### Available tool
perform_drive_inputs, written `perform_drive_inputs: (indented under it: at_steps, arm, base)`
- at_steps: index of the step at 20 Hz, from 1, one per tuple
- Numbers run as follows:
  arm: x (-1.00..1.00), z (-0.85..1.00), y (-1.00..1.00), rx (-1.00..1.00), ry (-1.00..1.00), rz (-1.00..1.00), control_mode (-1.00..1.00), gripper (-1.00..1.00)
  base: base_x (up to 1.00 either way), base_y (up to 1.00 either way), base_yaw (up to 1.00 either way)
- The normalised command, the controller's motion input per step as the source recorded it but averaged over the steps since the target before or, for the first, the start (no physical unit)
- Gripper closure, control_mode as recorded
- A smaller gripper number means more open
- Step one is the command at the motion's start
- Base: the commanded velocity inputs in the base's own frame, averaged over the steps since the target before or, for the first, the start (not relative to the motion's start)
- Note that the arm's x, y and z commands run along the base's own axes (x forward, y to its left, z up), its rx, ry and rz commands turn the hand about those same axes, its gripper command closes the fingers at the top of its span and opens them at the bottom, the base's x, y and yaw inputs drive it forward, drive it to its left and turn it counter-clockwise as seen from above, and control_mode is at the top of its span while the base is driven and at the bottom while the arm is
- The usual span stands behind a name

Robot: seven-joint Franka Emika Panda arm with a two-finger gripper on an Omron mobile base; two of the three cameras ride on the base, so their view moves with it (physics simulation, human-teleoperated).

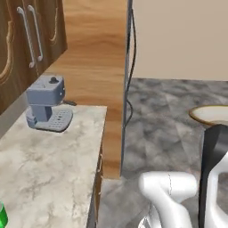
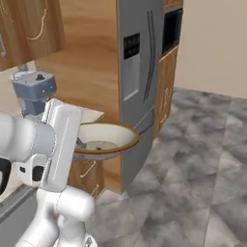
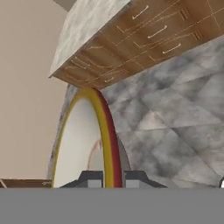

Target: Clear the mugs and bowl far away from the sink.

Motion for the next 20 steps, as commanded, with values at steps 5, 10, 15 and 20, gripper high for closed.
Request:
perform_drive_inputs:
  at_steps: [5,10,15,20]
  arm:
    - [0.00,0.00,0.00,0.00,0.00,0.00,1.00,1.00]
    - [0.00,0.00,0.00,0.00,0.00,0.00,1.00,1.00]
    - [0.00,0.00,0.00,0.00,0.00,0.00,1.00,1.00]
    - [0.00,0.00,0.00,0.00,0.00,0.00,1.00,1.00]
  base:
    - [0.48,-0.60,-0.69]
    - [1.00,-1.00,-0.21]
    - [1.00,-1.00,-0.20]
    - [1.00,-0.77,-0.24]
